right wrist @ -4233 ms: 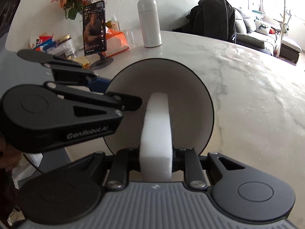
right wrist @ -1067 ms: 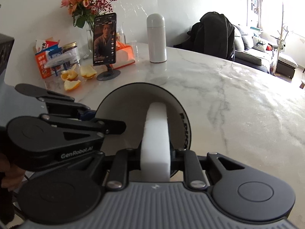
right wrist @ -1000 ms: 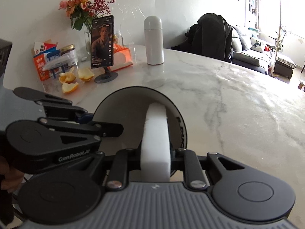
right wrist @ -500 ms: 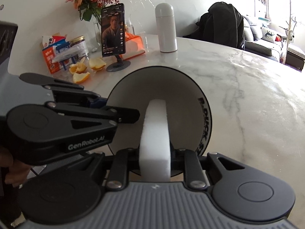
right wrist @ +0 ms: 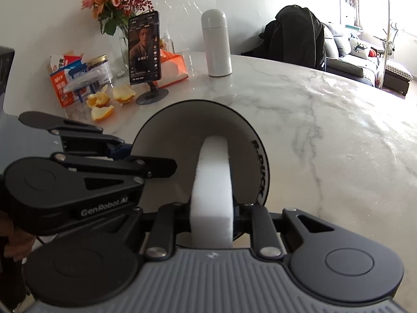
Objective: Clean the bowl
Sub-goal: 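Wipe the sponge along the bowl's inner wall near the rim, right gripper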
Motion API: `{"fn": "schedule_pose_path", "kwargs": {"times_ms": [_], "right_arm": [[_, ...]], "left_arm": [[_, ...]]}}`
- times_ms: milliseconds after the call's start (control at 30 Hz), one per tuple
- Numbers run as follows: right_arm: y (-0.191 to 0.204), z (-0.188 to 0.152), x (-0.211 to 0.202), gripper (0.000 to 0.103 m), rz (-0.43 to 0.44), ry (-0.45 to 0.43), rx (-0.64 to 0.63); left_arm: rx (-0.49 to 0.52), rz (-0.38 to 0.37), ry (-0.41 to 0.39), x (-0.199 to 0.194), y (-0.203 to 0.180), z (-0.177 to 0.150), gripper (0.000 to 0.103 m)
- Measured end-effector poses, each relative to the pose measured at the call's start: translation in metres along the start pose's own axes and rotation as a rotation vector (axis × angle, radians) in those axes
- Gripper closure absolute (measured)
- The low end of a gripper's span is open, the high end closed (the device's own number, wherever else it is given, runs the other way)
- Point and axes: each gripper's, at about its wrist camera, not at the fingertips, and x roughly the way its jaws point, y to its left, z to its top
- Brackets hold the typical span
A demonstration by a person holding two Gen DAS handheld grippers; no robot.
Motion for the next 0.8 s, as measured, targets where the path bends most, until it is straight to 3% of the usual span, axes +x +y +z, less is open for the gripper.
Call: {"fn": "schedule_pose_path", "kwargs": {"times_ms": [433,800], "right_arm": [[0.004,0.001,-0.003,0.082,0.008,-0.008,-0.011],[0.000,0.001,-0.006,0.082,-0.032,-0.017,-0.016]], "left_arm": [[-0.034,-0.002,0.015,0.003,0.003,-0.004,0.089],[-0.132,-0.102,0.014,0.017,0.004,0.004,0.090]]}}
